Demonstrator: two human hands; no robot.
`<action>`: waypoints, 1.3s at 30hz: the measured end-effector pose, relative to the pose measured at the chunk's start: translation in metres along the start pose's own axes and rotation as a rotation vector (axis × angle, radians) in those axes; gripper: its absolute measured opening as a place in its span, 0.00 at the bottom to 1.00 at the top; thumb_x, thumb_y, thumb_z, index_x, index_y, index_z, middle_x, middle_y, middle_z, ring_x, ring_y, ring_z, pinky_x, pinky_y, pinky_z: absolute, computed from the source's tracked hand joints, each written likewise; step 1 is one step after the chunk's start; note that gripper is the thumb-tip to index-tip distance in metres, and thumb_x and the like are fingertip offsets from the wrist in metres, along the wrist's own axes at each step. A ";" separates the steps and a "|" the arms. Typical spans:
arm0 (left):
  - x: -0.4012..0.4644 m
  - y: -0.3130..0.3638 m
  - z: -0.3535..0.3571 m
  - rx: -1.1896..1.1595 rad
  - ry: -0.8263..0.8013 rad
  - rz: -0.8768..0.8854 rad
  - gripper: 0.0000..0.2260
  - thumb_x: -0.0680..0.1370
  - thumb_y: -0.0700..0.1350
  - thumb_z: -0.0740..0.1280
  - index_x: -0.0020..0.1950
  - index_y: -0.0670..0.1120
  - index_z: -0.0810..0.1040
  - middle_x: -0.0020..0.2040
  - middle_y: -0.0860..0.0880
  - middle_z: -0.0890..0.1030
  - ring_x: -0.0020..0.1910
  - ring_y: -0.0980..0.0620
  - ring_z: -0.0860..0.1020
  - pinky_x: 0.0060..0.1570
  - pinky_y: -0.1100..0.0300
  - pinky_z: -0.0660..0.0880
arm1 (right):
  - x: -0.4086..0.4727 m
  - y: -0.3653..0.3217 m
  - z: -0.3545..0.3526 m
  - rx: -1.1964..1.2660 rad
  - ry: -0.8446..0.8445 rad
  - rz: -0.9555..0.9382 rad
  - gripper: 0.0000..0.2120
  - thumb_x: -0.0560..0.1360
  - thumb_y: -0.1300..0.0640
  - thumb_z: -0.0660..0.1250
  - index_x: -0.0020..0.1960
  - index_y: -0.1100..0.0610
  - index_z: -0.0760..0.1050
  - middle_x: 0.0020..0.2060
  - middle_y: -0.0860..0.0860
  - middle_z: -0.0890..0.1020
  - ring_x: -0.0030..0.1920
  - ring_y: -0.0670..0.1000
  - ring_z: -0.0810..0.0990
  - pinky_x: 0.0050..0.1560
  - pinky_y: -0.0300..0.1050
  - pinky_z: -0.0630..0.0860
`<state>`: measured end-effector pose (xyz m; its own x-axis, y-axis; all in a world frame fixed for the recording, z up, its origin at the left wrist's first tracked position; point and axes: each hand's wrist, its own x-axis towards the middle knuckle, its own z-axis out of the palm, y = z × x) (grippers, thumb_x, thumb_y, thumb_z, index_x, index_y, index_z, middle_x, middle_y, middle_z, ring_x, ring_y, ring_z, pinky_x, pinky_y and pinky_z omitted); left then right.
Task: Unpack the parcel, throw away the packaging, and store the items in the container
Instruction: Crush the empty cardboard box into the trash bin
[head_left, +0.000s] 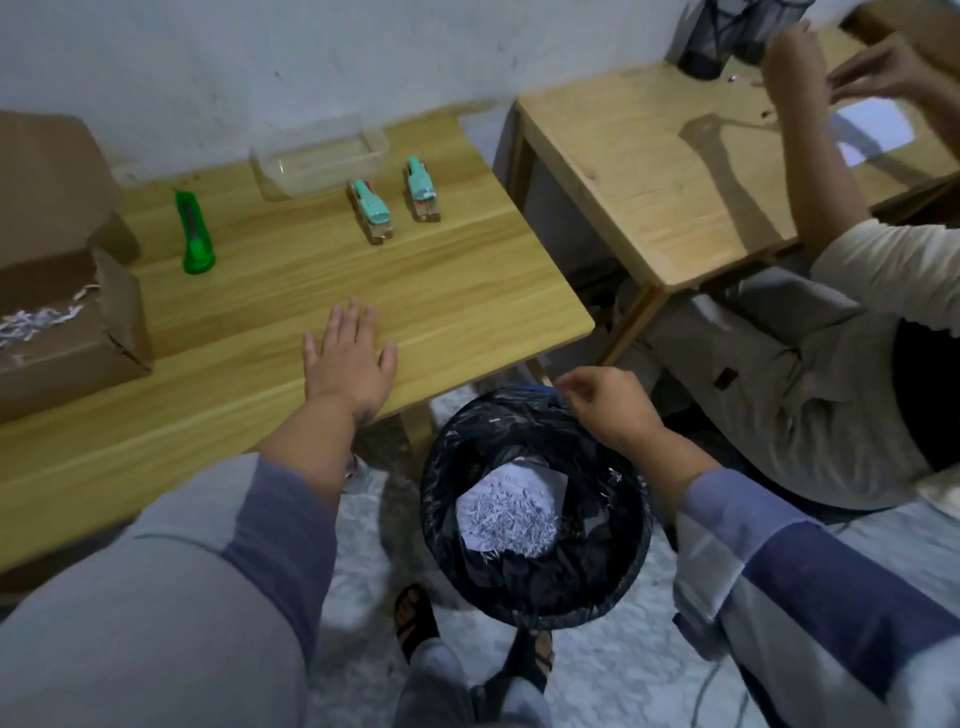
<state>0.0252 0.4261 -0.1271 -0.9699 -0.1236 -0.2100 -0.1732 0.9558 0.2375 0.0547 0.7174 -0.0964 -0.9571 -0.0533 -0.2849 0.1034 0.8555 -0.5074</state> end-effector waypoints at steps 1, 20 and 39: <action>-0.001 0.001 -0.007 -0.039 -0.028 -0.001 0.26 0.81 0.54 0.53 0.78 0.48 0.54 0.79 0.49 0.51 0.78 0.49 0.47 0.75 0.41 0.46 | 0.002 -0.007 -0.005 -0.007 -0.005 -0.014 0.11 0.77 0.58 0.62 0.56 0.55 0.81 0.51 0.54 0.85 0.52 0.53 0.82 0.53 0.47 0.78; -0.125 -0.131 -0.162 -0.424 0.355 -0.418 0.12 0.76 0.44 0.64 0.58 0.53 0.79 0.59 0.47 0.81 0.56 0.44 0.78 0.56 0.54 0.75 | 0.003 -0.294 -0.003 -0.126 -0.193 -0.643 0.14 0.76 0.60 0.61 0.59 0.55 0.79 0.54 0.57 0.83 0.56 0.57 0.79 0.54 0.44 0.73; -0.029 -0.353 -0.160 -0.454 0.212 -0.494 0.27 0.78 0.50 0.64 0.75 0.58 0.59 0.78 0.42 0.54 0.75 0.39 0.57 0.72 0.44 0.61 | 0.096 -0.446 0.165 -0.094 -0.251 -0.445 0.33 0.76 0.59 0.63 0.76 0.51 0.51 0.64 0.61 0.76 0.57 0.62 0.78 0.57 0.51 0.74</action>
<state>0.0876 0.0496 -0.0533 -0.7640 -0.6077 -0.2170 -0.6116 0.5747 0.5437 -0.0387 0.2461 -0.0315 -0.8071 -0.5345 -0.2508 -0.3344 0.7639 -0.5519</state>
